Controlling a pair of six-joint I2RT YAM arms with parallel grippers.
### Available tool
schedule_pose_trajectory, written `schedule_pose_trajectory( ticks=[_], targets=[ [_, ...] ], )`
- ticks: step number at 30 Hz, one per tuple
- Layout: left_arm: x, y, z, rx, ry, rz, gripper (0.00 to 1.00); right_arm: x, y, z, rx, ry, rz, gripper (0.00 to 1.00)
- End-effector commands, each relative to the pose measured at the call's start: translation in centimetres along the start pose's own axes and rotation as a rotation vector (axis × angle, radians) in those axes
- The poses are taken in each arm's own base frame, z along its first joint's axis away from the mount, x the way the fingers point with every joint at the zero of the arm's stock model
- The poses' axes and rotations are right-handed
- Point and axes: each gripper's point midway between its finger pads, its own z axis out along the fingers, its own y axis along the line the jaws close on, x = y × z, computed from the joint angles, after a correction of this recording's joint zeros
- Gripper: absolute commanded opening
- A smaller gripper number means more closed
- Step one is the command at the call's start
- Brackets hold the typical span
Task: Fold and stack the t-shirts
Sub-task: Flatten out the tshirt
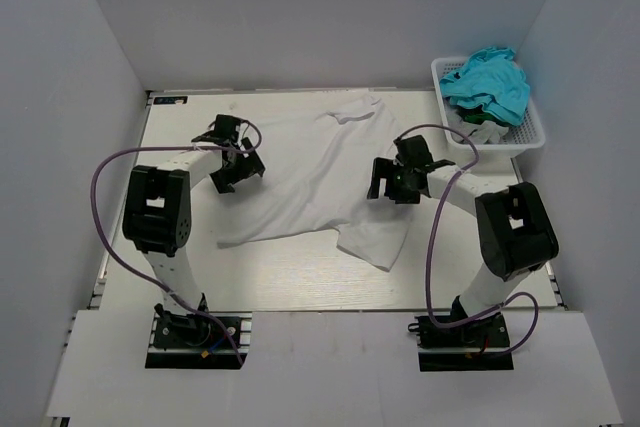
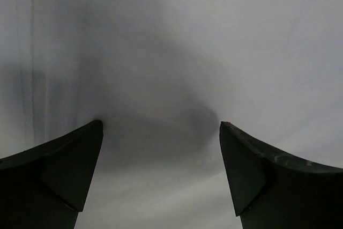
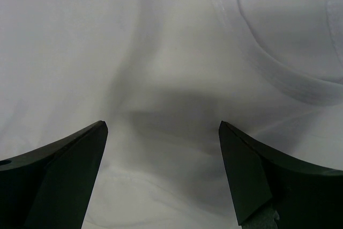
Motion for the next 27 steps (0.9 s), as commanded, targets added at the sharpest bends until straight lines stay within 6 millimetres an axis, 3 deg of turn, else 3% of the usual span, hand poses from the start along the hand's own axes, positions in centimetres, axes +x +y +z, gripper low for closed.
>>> schedule_pose_trajectory(
  ticks=[1, 6, 9, 14, 20, 25, 27],
  targets=[
    [-1.0, 0.9, -0.1, -0.071, -0.027, 0.007, 1.0, 1.0, -0.8, 1.0, 0.02, 0.026, 0.045, 0.9],
    [-0.6, 4.7, 2.2, -0.249, -0.011, -0.017, 1.0, 3.1, -2.8, 1.3, 0.107, 0.074, 0.089, 0.9],
    [-1.7, 7.1, 2.3, -0.39, -0.039, -0.025, 1.0, 3.7, -4.9, 1.1, 0.205, 0.081, 0.109, 0.9],
    [-3.7, 9.1, 1.5, -0.496, -0.081, -0.061, 1.0, 5.2, -7.6, 0.9, 0.31, 0.124, 0.148, 0.9],
    [-7.9, 7.9, 0.0, -0.472, -0.188, -0.071, 1.0, 5.2, -8.5, 0.4, 0.327, 0.115, 0.163, 0.9],
    [-10.5, 7.4, 1.2, -0.475, -0.212, -0.076, 1.0, 3.3, -6.8, -0.2, 0.243, 0.061, 0.12, 0.9],
    [-11.8, 6.3, 1.0, -0.451, -0.21, -0.066, 1.0, 2.1, -5.6, -0.9, 0.194, 0.033, 0.06, 0.9]
  ],
)
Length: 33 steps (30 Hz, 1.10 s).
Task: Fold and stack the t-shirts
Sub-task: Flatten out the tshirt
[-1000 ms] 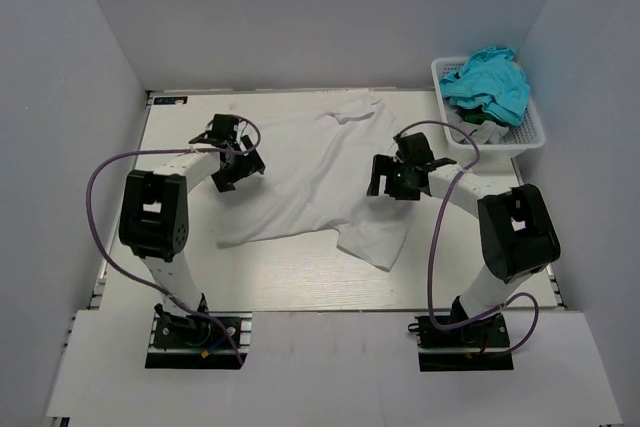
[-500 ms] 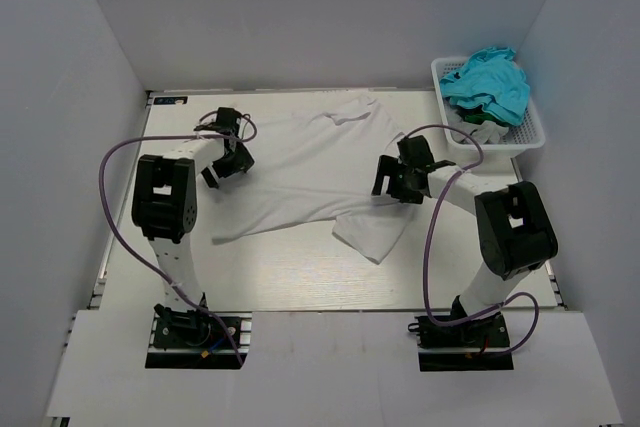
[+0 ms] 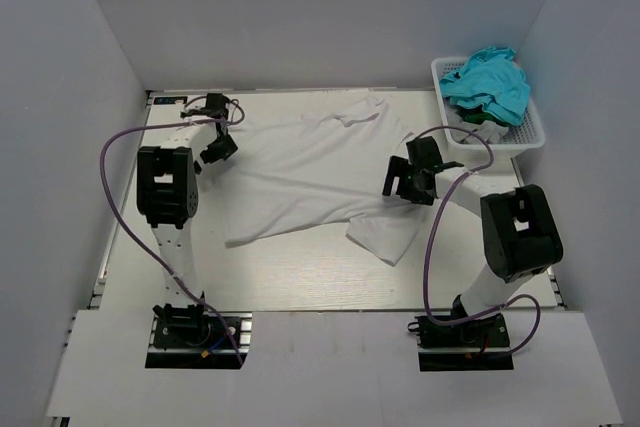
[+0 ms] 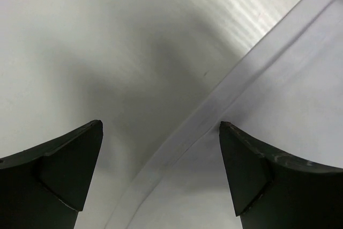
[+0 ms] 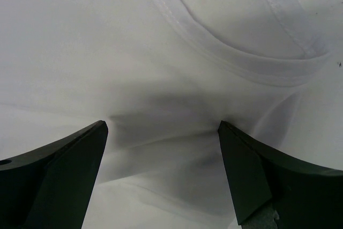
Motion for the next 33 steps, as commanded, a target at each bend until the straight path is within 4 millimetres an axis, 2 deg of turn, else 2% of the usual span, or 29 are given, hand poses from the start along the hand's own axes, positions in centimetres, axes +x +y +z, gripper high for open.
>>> schedule_pose_trajectory(
  ticks=[1, 2, 3, 4, 7, 8, 9, 10, 11, 12, 14, 15, 16, 18, 19, 20, 22, 23, 25, 26, 27, 28, 30, 31, 32, 33],
  targets=[
    [-2.9, -0.9, -1.2, 0.014, -0.04, 0.001, 1.0, 1.9, -0.9, -1.2, 0.007, 0.071, -0.082, 0.9],
    [-4.4, -1.5, -2.2, 0.044, -0.064, 0.008, 1.0, 0.5, 0.1, -2.1, -0.029, 0.029, -0.128, 0.9],
    [-5.0, -1.8, -2.5, 0.054, -0.077, 0.0, 1.0, -0.4, 0.8, -2.9, -0.058, -0.004, -0.144, 0.9],
    [-5.9, -2.5, -3.8, 0.081, -0.106, 0.005, 1.0, -2.3, 2.0, -4.0, -0.096, -0.058, -0.162, 0.9],
    [-7.4, -3.4, -5.9, 0.164, -0.138, -0.015, 1.0, -5.3, 3.6, -6.3, -0.14, -0.17, -0.193, 0.9],
    [-7.2, -3.4, -6.2, 0.182, -0.137, -0.009, 1.0, -6.3, 4.2, -6.8, -0.15, -0.203, -0.206, 0.9],
    [-7.9, -3.8, -7.5, 0.232, -0.159, -0.027, 1.0, -6.8, 4.4, -7.2, -0.154, -0.216, -0.214, 0.9],
    [-7.8, -4.3, -8.0, 0.257, -0.167, -0.017, 1.0, -7.7, 4.7, -7.3, -0.156, -0.236, -0.219, 0.9],
    [-7.1, -4.3, -7.7, 0.266, -0.157, -0.013, 1.0, -8.5, 5.1, -7.6, -0.157, -0.252, -0.233, 0.9],
    [-7.0, -5.6, -7.8, 0.333, -0.155, 0.009, 1.0, -9.2, 5.4, -7.2, -0.151, -0.255, -0.236, 0.9],
    [-6.3, -6.7, -7.7, 0.376, -0.142, 0.03, 1.0, -9.1, 4.7, -5.9, -0.098, -0.224, -0.233, 0.9],
    [-5.9, -6.9, -7.2, 0.379, -0.128, 0.051, 1.0, -10.3, 5.2, -5.7, -0.094, -0.235, -0.231, 0.9],
    [-5.1, -8.0, -6.3, 0.376, -0.114, 0.079, 1.0, -10.2, 4.8, -4.7, -0.069, -0.212, -0.232, 0.9],
    [-4.2, -8.3, -5.1, 0.338, -0.083, 0.104, 1.0, -11.7, 5.1, -3.9, -0.043, -0.223, -0.23, 0.9],
    [-4.7, -9.4, -5.5, 0.351, -0.095, 0.12, 1.0, -12.1, 5.2, -3.6, -0.035, -0.22, -0.223, 0.9],
    [-3.8, -10.1, -4.1, 0.335, -0.079, 0.137, 1.0, -12.2, 4.9, -1.8, -0.005, -0.187, -0.226, 0.9],
    [-4.1, -11.0, -3.7, 0.345, -0.076, 0.15, 1.0, -13.6, 5.5, -1.3, -0.002, -0.203, -0.218, 0.9],
    [-3.9, -11.3, -3.3, 0.351, -0.069, 0.152, 1.0, -13.8, 5.4, 0.6, 0.016, -0.179, -0.21, 0.9],
    [-4.0, -12.2, -2.2, 0.353, -0.074, 0.163, 1.0, -14.8, 5.8, 1.5, 0.034, -0.172, -0.186, 0.9],
    [-4.0, -12.4, -1.9, 0.353, -0.073, 0.163, 1.0, -14.3, 5.5, 2.6, 0.045, -0.149, -0.182, 0.9],
    [-4.6, -12.9, -1.9, 0.363, -0.093, 0.17, 1.0, -14.8, 5.9, 3.1, 0.042, -0.153, -0.179, 0.9],
    [-3.9, -13.2, -0.8, 0.36, -0.076, 0.197, 1.0, -14.7, 5.7, 3.6, 0.046, -0.144, -0.172, 0.9],
    [-4.7, -13.9, -0.3, 0.361, -0.101, 0.196, 1.0, -13.5, 5.3, 5.6, 0.069, -0.097, -0.166, 0.9],
    [-4.7, -14.2, 0.2, 0.36, -0.1, 0.197, 1.0, -14.5, 5.6, 5.5, 0.07, -0.112, -0.158, 0.9],
    [-4.4, -14.4, 0.7, 0.354, -0.091, 0.201, 1.0, -14.7, 5.4, 5.8, 0.079, -0.11, -0.145, 0.9],
    [-4.4, -15.0, 1.5, 0.356, -0.093, 0.2, 1.0, -14.0, 4.8, 7.2, 0.107, -0.081, -0.14, 0.9]
  ],
)
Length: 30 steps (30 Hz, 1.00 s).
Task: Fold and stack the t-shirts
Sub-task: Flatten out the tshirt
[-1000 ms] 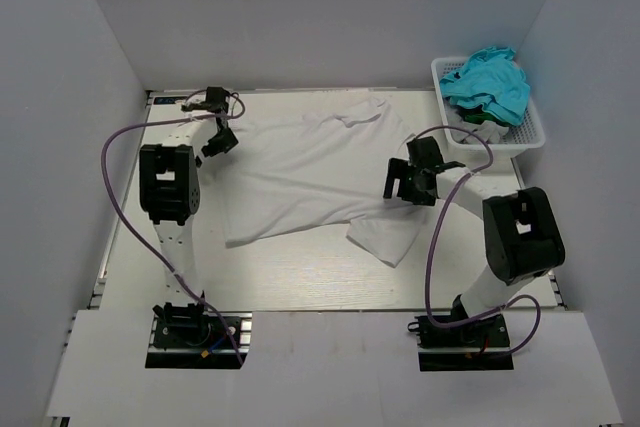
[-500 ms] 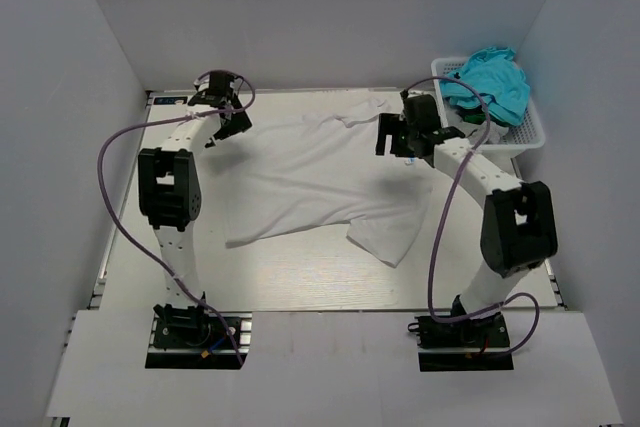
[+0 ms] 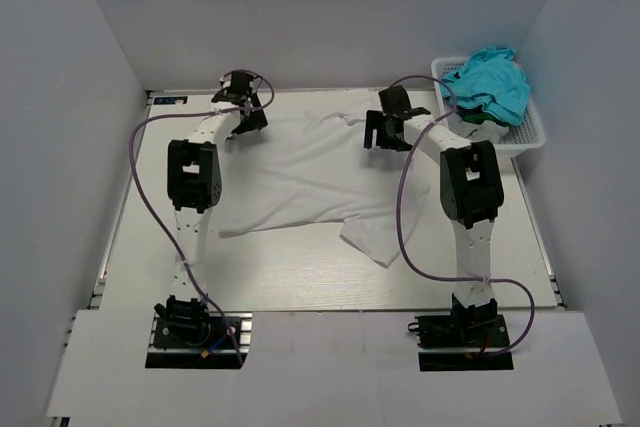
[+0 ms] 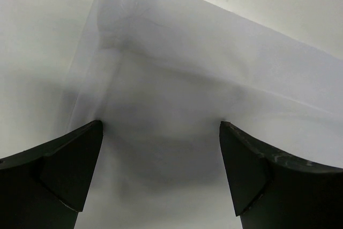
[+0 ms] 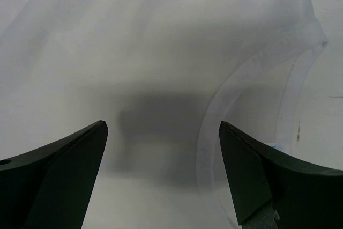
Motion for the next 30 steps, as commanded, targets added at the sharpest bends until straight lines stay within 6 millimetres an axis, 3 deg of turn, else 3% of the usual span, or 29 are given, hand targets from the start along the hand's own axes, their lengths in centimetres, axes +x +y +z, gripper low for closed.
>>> schedule_pose_trajectory(
  ticks=[1, 3, 5, 7, 8, 10, 13, 15, 17, 18, 19, 20, 21, 22, 24, 25, 26, 27, 28, 29, 30],
  targets=[
    [-0.7, -0.6, 1.6, 0.015, -0.01, 0.007, 1.0, -1.4, -0.7, 0.9, 0.05, -0.001, 0.044, 0.9],
    [-1.1, -0.9, 2.2, 0.041, -0.009, -0.003, 1.0, -1.0, -0.6, 2.4, 0.055, 0.014, 0.05, 0.9],
    [-1.2, -1.1, 3.4, 0.063, -0.015, -0.014, 1.0, -2.1, -0.6, 3.2, 0.05, 0.001, 0.08, 0.9],
    [-1.3, -1.3, 3.7, 0.067, -0.022, -0.016, 1.0, -1.5, -0.8, 4.2, 0.056, 0.034, 0.099, 0.9],
    [-1.9, -1.5, 3.8, 0.076, -0.044, -0.021, 1.0, -3.0, -0.5, 4.2, 0.039, 0.001, 0.115, 0.9],
    [-2.4, -2.1, 3.5, 0.104, -0.054, -0.025, 1.0, -3.1, -0.3, 4.9, 0.015, 0.005, 0.123, 0.9],
    [-4.9, -2.5, 2.4, 0.115, -0.115, -0.017, 1.0, -5.5, 1.4, 3.7, -0.073, -0.031, 0.084, 0.88],
    [-8.1, -3.2, -0.2, 0.145, -0.189, -0.022, 1.0, -6.8, 2.5, 1.8, -0.099, -0.071, 0.019, 0.88],
    [-9.6, -3.3, -2.5, 0.167, -0.216, -0.028, 1.0, -8.8, 3.3, -0.6, -0.115, -0.157, -0.018, 0.9],
    [-9.9, -2.9, -3.9, 0.159, -0.221, -0.03, 1.0, -7.6, 3.3, -1.9, -0.117, -0.145, -0.032, 0.9],
    [-11.8, -2.4, -7.8, 0.164, -0.266, -0.055, 1.0, -8.9, 4.2, -4.5, -0.146, -0.207, -0.042, 0.9],
    [-10.2, -1.2, -8.2, 0.129, -0.228, -0.061, 1.0, -10.5, 5.0, -7.8, -0.172, -0.286, -0.044, 0.9],
    [-10.1, -0.1, -9.7, 0.095, -0.23, -0.085, 1.0, -6.6, 4.2, -6.4, -0.154, -0.219, -0.055, 0.9],
    [-8.6, 1.6, -12.7, 0.067, -0.198, -0.132, 1.0, -8.1, 4.8, -11.3, -0.191, -0.305, -0.043, 0.9],
    [-5.9, 4.4, -15.4, -0.014, -0.158, -0.212, 1.0, -2.8, 4.2, -10.5, -0.185, -0.232, -0.045, 0.9],
    [-0.4, 6.3, -14.6, -0.08, -0.041, -0.274, 1.0, 0.1, 3.8, -10.2, -0.184, -0.179, -0.031, 0.9],
    [0.3, 6.8, -17.8, -0.034, -0.059, -0.324, 1.0, -0.2, 4.1, -13.4, -0.21, -0.224, -0.024, 0.9],
    [2.0, 6.9, -18.3, -0.004, -0.038, -0.337, 1.0, 1.0, 3.8, -13.8, -0.207, -0.207, -0.019, 0.9],
    [6.4, 8.1, -17.3, -0.019, 0.038, -0.318, 1.0, 4.3, 3.0, -13.9, -0.198, -0.151, -0.003, 0.9],
    [7.8, 9.0, -17.7, -0.041, 0.059, -0.378, 1.0, 5.6, 3.0, -14.3, -0.203, -0.129, -0.003, 0.9],
    [9.3, 9.9, -18.0, -0.075, 0.077, -0.403, 1.0, 6.1, 3.1, -16.3, -0.236, -0.141, 0.0, 0.9]
  ],
)
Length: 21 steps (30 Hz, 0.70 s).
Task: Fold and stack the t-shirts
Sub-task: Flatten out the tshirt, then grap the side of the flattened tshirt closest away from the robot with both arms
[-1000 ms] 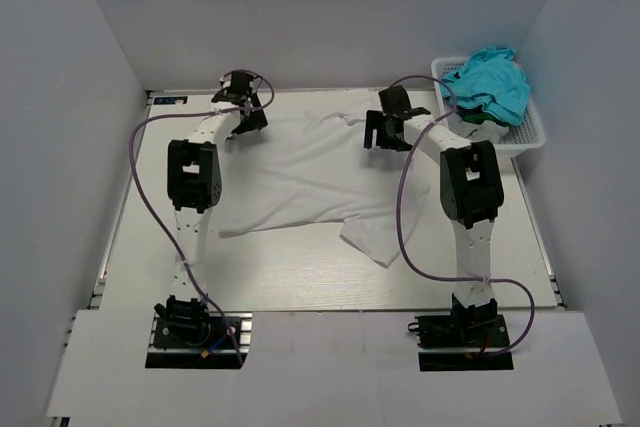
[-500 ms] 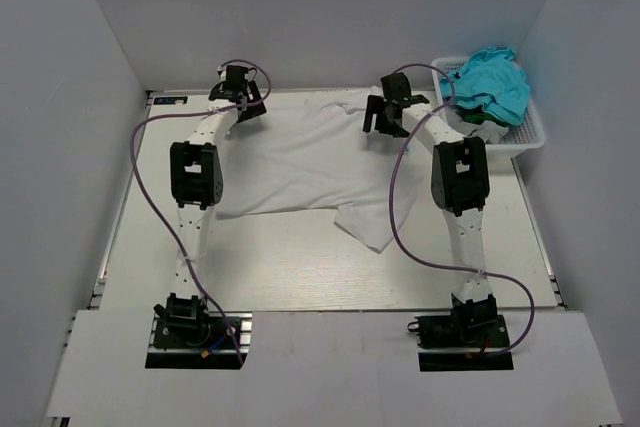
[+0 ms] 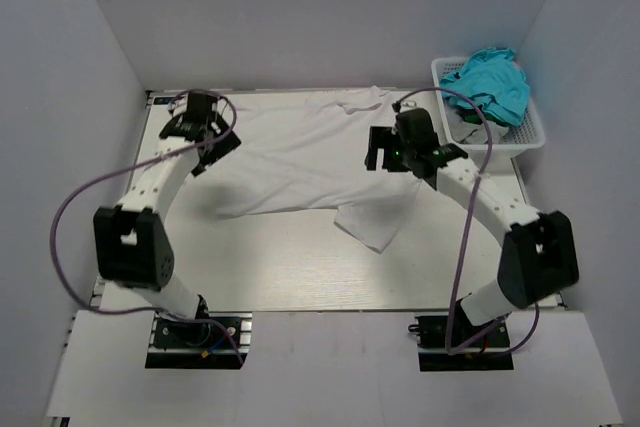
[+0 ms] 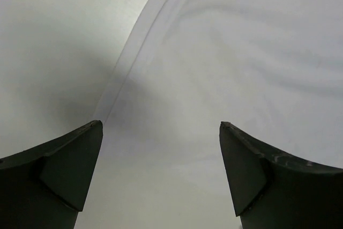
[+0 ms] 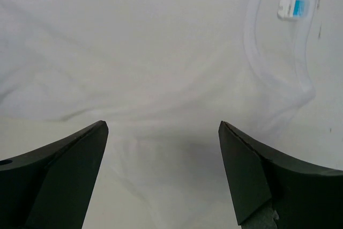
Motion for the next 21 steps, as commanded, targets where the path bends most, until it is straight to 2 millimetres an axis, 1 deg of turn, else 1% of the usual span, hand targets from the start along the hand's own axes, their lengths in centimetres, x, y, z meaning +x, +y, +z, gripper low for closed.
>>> schedule_pose_trajectory(
  ticks=[1, 3, 4, 5, 6, 7, 8, 10, 11, 12, 13, 14, 17, 18, 19, 20, 21],
  targets=[
    [6.9, 5.4, -0.4, -0.126, 0.126, -0.143, 1.0, 5.1, -0.6, -1.8, -0.004, 0.086, 0.063, 0.9],
    [9.0, 6.8, -0.8, -0.146, 0.154, -0.188, 1.0, 7.6, -0.7, -3.7, -0.021, 0.107, 0.075, 0.9],
    [11.1, 8.6, -0.7, -0.189, 0.18, -0.188, 1.0, 8.3, -0.7, -4.2, -0.02, 0.12, 0.092, 0.9],
    [10.8, 8.5, -1.0, -0.157, 0.147, -0.214, 1.0, 9.6, -1.0, -4.5, -0.014, 0.141, 0.1, 0.9],
    [11.1, 8.9, -0.9, -0.156, 0.134, -0.216, 1.0, 10.2, -0.8, -5.3, -0.028, 0.141, 0.098, 0.9],
    [12.2, 9.6, -0.7, -0.167, 0.143, -0.223, 0.99, 10.4, -0.7, -6.0, -0.035, 0.141, 0.116, 0.9],
    [11.7, 9.4, -0.4, -0.145, 0.109, -0.225, 0.95, 11.3, -0.7, -6.3, -0.041, 0.158, 0.118, 0.9],
    [11.8, 9.5, -0.2, -0.137, 0.102, -0.228, 0.91, 12.3, -0.5, -6.9, -0.056, 0.182, 0.124, 0.9],
    [11.5, 9.5, -0.1, -0.14, 0.085, -0.229, 0.89, 13.2, -0.6, -6.9, -0.051, 0.204, 0.136, 0.9],
    [11.9, 10.0, 0.4, -0.169, 0.092, -0.22, 0.84, 13.7, -0.5, -7.0, -0.049, 0.219, 0.144, 0.9],
    [12.2, 10.3, 0.8, -0.186, 0.089, -0.226, 0.81, 14.0, -0.6, -7.2, -0.044, 0.224, 0.148, 0.9],
    [12.1, 10.4, 1.1, -0.195, 0.081, -0.225, 0.81, 15.0, -0.8, -7.2, -0.034, 0.247, 0.156, 0.9],
    [12.0, 10.6, 2.0, -0.198, 0.063, -0.246, 0.81, 16.0, -0.8, -7.4, -0.029, 0.272, 0.166, 0.9],
    [12.2, 10.4, 2.2, -0.182, 0.065, -0.25, 0.81, 16.4, -0.9, -7.4, -0.026, 0.283, 0.165, 0.9],
    [11.3, 9.7, 2.5, -0.148, 0.035, -0.248, 0.81, 16.6, -0.9, -7.4, -0.025, 0.29, 0.158, 0.9],
    [11.3, 9.5, 3.0, -0.137, 0.025, -0.239, 0.81, 17.0, -1.1, -7.5, -0.009, 0.303, 0.161, 0.9],
    [11.4, 9.4, 2.9, -0.13, 0.032, -0.24, 0.81, 17.3, -1.3, -7.4, 0.002, 0.309, 0.16, 0.9]
  ],
)
